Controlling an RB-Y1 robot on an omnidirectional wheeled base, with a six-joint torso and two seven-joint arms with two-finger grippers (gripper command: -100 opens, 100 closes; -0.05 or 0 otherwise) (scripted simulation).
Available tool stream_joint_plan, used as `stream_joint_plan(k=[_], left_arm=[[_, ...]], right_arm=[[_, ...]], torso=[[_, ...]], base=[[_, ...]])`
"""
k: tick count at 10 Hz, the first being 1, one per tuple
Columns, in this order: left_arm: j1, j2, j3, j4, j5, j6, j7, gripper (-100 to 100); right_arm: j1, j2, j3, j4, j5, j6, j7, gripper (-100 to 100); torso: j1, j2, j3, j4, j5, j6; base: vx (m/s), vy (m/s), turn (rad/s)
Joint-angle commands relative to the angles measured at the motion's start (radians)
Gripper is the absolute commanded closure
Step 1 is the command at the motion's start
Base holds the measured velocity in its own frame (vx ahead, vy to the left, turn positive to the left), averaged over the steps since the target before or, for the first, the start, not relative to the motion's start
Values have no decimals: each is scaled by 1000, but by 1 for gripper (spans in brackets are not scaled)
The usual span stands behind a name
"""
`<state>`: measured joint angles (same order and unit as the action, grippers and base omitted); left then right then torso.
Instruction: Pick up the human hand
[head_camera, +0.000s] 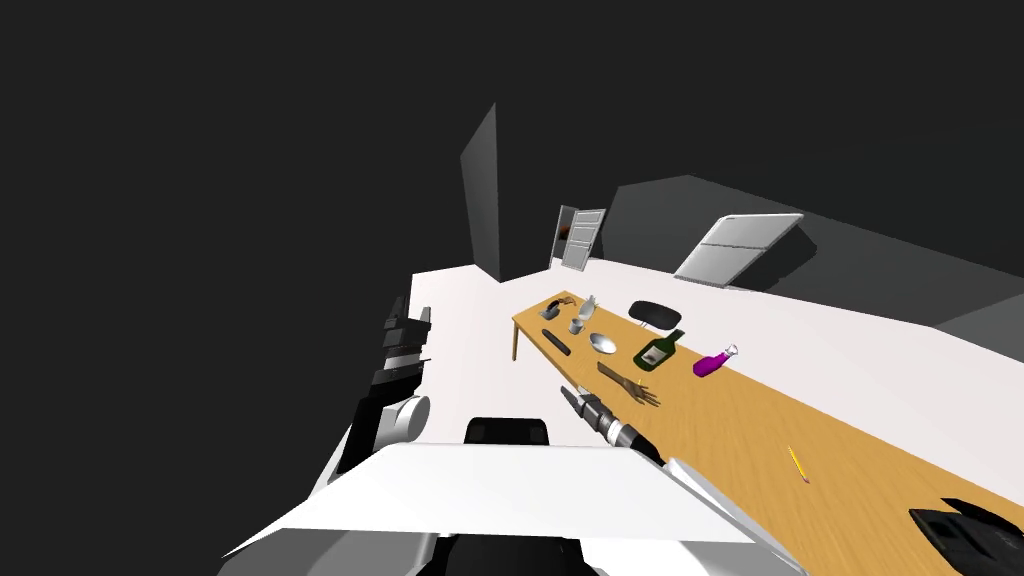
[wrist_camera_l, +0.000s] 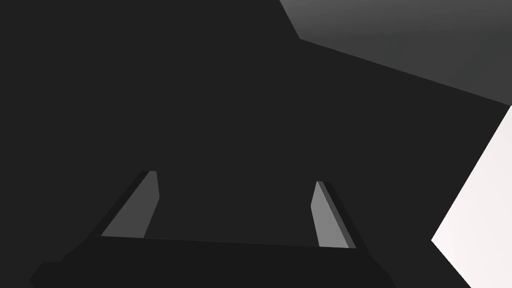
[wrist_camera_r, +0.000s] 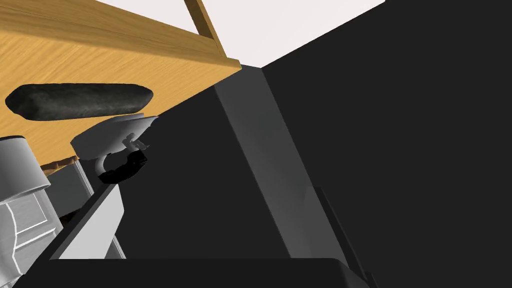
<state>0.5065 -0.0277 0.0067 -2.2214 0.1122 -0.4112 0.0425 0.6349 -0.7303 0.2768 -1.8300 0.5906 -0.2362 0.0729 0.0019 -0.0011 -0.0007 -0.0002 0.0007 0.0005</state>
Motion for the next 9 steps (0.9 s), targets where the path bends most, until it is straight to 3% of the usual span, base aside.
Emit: stream_joint_plan(k=[1, 2, 3, 5, 6, 8, 9], left_arm=[[0, 0, 0, 0, 0, 0, 0, 0], [0, 0, 0, 0, 0, 0, 0, 0], [0, 0, 0, 0, 0, 0, 0, 0], [0, 0, 0, 0, 0, 0, 0, 0], [0, 0, 0, 0, 0, 0, 0, 0], [0, 0, 0, 0, 0, 0, 0, 0], [0, 0, 0, 0, 0, 0, 0, 0]], right_arm=[[14, -35, 18, 50, 38, 11, 15, -100], [23, -69, 36, 90, 70, 30, 24, -100], [23, -70, 36, 90, 70, 30, 24, -100], [41, -137, 71, 166, 128, 67, 41, -100], [41, -137, 71, 166, 128, 67, 41, -100], [57, -199, 104, 228, 179, 104, 57, -100], [57, -199, 104, 239, 179, 104, 57, -100]], torso=[[0, 0, 0, 0, 0, 0], [0, 0, 0, 0, 0, 0], [1, -2, -1, 0, 0, 0], [0, -2, -1, 0, 0, 0], [0, -3, -1, -1, 0, 0], [0, -2, -1, 0, 0, 0], [-1, -3, -2, -1, 0, 0]], base=[[43, 40, 131], [84, 49, 245], [70, 31, 64], [72, 35, 150], [68, 18, 89], [83, 17, 153], [76, 2, 77]])
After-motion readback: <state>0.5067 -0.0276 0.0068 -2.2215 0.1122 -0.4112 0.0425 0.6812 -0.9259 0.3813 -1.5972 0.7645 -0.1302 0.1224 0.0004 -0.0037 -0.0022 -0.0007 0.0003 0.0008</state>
